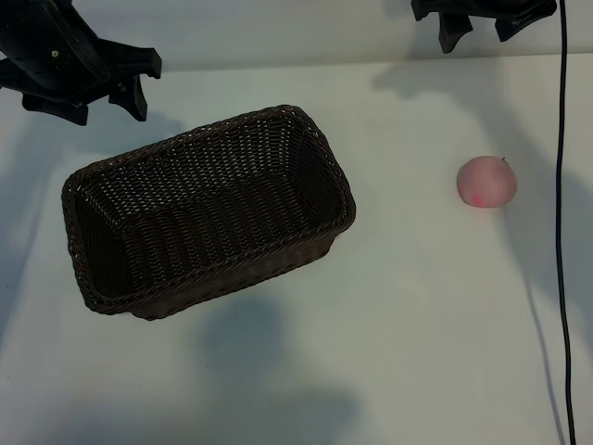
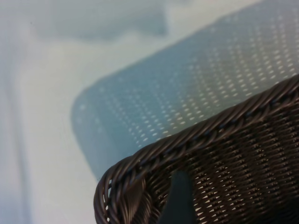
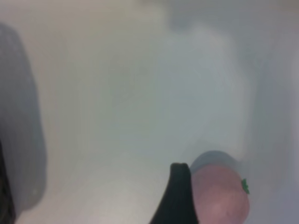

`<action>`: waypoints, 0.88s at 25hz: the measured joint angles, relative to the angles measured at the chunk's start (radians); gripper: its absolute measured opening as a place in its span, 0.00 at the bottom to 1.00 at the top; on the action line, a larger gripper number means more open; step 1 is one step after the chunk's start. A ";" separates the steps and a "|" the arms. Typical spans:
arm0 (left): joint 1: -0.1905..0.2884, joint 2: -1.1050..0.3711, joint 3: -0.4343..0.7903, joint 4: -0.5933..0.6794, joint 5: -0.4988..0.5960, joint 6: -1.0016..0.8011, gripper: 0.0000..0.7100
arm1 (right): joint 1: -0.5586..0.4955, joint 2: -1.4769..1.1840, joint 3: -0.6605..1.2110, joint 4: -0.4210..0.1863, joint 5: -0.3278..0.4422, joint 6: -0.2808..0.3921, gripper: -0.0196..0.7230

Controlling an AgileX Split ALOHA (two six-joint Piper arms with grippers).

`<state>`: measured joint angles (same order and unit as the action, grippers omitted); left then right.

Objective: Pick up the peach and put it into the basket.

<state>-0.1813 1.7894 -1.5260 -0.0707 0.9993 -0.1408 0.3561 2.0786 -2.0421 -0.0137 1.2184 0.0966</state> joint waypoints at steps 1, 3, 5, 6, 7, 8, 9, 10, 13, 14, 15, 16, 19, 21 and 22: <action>0.000 0.000 0.000 0.000 0.000 -0.001 0.83 | 0.000 0.000 0.000 0.000 0.000 0.000 0.83; 0.000 0.000 0.000 0.000 0.000 -0.001 0.83 | 0.000 0.000 0.000 0.000 0.000 0.000 0.83; 0.000 0.000 0.000 0.000 0.000 -0.001 0.83 | 0.000 0.000 0.000 0.001 0.000 0.000 0.83; 0.000 0.000 0.000 0.000 0.000 -0.001 0.83 | 0.000 0.000 0.000 0.002 0.000 0.000 0.83; 0.000 0.000 0.000 0.000 0.000 -0.001 0.83 | 0.000 0.000 0.000 0.002 0.000 0.000 0.83; 0.000 0.000 0.000 0.000 0.000 -0.001 0.83 | 0.000 0.000 0.000 0.002 0.000 0.000 0.83; 0.000 0.000 0.000 0.000 0.000 -0.001 0.83 | 0.000 0.000 0.000 0.003 0.000 0.000 0.83; 0.000 0.000 0.000 0.000 0.000 -0.001 0.83 | 0.000 0.000 0.000 0.003 0.000 0.000 0.83; 0.000 0.000 0.000 0.000 0.000 -0.001 0.83 | 0.000 0.000 0.000 0.003 0.000 0.000 0.83; 0.000 0.000 0.000 0.000 0.000 -0.001 0.83 | 0.000 0.000 0.000 0.003 0.000 0.000 0.83; 0.000 0.000 0.000 0.000 0.000 -0.001 0.83 | 0.000 0.000 0.000 0.003 0.000 0.000 0.83; 0.000 0.000 0.000 0.000 0.000 -0.001 0.83 | 0.000 0.000 0.000 0.003 0.001 0.000 0.83; 0.000 0.000 0.000 0.000 -0.013 -0.001 0.83 | 0.000 0.000 0.000 0.004 0.001 0.000 0.83; 0.000 0.000 0.000 -0.001 -0.046 -0.001 0.83 | 0.000 0.000 0.000 0.004 0.001 0.000 0.83; 0.000 0.000 0.000 -0.002 -0.058 -0.001 0.83 | 0.000 0.000 0.000 0.004 0.001 0.000 0.83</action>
<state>-0.1813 1.7894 -1.5260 -0.0724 0.9410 -0.1420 0.3561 2.0786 -2.0421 -0.0097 1.2195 0.0966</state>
